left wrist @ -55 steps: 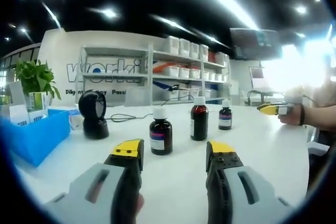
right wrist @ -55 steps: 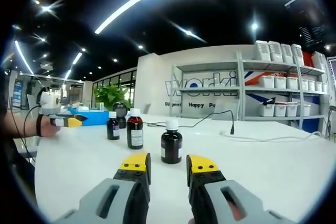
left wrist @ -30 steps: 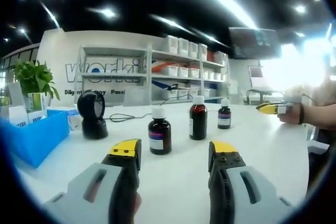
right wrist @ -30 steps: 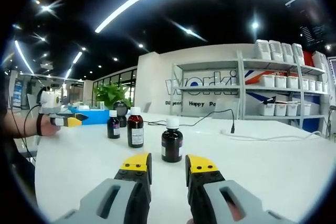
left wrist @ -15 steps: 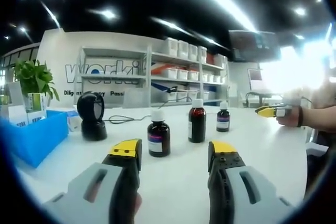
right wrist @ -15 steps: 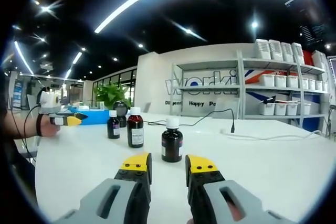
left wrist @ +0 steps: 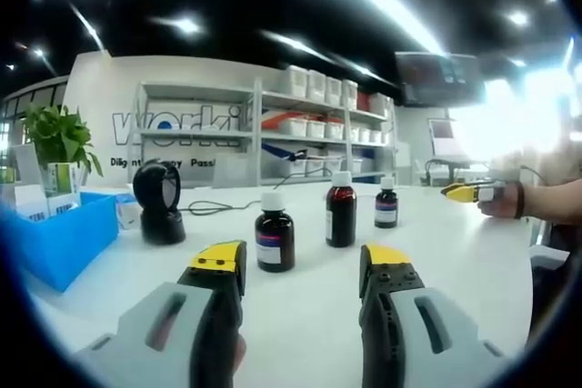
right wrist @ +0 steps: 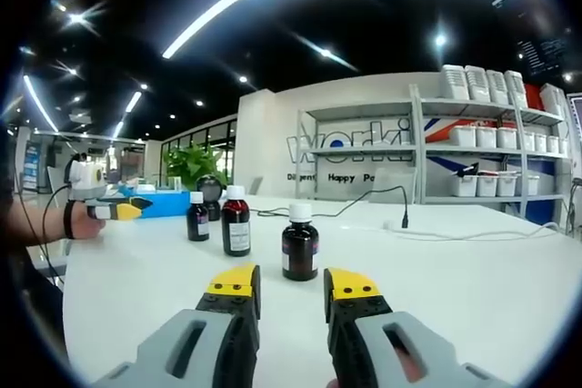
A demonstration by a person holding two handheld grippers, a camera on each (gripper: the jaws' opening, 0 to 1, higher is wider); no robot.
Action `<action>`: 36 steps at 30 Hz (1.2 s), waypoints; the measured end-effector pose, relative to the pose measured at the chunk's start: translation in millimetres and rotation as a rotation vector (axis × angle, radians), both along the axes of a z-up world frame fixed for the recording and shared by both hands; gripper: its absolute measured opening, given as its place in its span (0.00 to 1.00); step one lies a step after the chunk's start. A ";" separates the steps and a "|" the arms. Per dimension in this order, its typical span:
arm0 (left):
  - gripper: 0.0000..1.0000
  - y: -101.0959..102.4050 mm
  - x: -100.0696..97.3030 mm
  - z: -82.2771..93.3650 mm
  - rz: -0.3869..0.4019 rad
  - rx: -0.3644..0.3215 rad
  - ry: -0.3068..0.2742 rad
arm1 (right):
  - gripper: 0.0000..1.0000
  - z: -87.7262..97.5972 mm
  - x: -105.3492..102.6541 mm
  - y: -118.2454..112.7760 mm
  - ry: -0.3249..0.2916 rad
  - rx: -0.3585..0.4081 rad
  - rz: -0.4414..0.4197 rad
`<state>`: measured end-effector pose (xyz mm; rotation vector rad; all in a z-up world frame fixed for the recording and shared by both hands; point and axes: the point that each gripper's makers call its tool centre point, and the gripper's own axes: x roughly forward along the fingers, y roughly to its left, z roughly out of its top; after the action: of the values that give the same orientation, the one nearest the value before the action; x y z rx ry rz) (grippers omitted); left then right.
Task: Rotate the medicine bottle to make it face forward pick up the medicine bottle inspect the drug traceability code place the medicine on the table
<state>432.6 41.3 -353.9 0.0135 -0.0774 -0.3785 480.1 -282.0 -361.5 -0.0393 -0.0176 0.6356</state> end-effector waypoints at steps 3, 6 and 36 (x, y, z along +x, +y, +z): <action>0.41 -1.1 -0.3 -0.2 -0.002 0.009 -0.002 | 0.24 -2.2 0.6 0.3 0.005 -0.012 -0.002; 0.41 -1.6 0.0 -1.5 -0.001 0.021 0.001 | 0.24 -2.7 2.2 -0.5 0.016 -0.005 -0.005; 0.40 -1.7 2.2 -5.0 -0.011 0.031 0.010 | 0.34 10.2 48.6 42.1 0.074 -0.131 0.104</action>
<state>434.9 39.7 -359.0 0.0422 -0.0613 -0.3908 528.7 -239.9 -351.3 -0.1419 0.0939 0.7413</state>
